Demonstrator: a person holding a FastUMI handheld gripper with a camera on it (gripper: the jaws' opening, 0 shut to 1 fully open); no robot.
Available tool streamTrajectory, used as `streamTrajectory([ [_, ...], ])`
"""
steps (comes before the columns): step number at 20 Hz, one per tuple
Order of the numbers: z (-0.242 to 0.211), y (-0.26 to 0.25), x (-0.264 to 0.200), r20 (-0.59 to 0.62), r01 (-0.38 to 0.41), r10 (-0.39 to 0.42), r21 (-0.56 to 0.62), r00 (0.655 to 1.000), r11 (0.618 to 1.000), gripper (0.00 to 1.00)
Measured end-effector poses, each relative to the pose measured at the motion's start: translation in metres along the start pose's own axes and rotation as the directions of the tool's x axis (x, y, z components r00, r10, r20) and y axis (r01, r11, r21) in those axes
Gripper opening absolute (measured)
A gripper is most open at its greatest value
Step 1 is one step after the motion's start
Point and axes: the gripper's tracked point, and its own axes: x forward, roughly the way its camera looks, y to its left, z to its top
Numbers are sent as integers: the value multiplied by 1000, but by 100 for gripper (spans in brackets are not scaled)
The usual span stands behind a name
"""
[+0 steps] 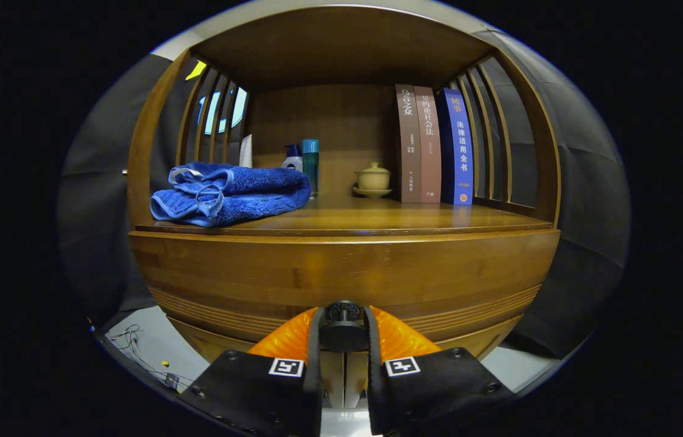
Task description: Pull open the drawer, take out the items inside it, and place them on the countertop above the cabinet.
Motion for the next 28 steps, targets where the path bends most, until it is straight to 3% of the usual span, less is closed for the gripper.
streamTrajectory([
  [18,-23,-7,-125,-16,-28,29,22,999,999,34],
  [28,-35,-9,-153,-19,-22,23,31,1000,999,34],
])
